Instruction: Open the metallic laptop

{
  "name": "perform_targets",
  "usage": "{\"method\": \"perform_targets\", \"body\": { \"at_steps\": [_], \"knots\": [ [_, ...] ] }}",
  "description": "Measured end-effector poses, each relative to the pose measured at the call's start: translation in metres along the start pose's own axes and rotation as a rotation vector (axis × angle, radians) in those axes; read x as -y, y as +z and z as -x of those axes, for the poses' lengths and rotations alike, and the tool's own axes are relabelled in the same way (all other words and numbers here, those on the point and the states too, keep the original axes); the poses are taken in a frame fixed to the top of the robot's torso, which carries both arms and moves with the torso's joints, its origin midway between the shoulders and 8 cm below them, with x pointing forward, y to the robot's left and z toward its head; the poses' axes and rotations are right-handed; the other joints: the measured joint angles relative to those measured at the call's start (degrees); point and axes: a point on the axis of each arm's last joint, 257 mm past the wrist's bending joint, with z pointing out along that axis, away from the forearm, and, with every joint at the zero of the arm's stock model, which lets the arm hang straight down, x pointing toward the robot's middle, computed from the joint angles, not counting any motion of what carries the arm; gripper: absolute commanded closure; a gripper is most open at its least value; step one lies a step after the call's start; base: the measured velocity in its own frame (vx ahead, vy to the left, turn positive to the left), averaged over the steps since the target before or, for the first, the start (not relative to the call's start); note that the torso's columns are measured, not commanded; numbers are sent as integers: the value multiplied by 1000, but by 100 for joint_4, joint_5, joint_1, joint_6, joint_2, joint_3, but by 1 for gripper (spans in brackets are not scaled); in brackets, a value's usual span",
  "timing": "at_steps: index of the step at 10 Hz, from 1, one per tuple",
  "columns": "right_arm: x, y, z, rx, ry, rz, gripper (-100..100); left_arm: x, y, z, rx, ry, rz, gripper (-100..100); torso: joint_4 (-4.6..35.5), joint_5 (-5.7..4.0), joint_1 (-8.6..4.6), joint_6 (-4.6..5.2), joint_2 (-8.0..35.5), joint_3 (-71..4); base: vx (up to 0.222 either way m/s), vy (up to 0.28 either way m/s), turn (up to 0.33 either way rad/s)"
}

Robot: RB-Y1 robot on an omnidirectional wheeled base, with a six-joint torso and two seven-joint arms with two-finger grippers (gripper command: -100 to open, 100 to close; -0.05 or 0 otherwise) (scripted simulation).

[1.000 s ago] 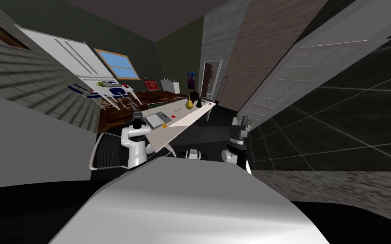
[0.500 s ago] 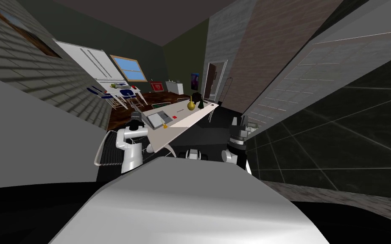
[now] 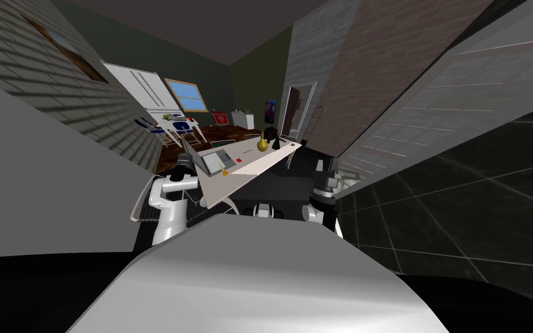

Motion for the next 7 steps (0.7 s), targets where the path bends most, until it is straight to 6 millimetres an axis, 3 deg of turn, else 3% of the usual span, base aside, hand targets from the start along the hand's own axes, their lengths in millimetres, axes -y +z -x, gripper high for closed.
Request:
{"method": "perform_targets", "body": {
  "at_steps": [7],
  "knots": [
    [0,0,0,0,0,0,0,-20,22,36,104,201,116,100,-17,9,3,23,-41,-23,-47,7,-270]
  ]
}}
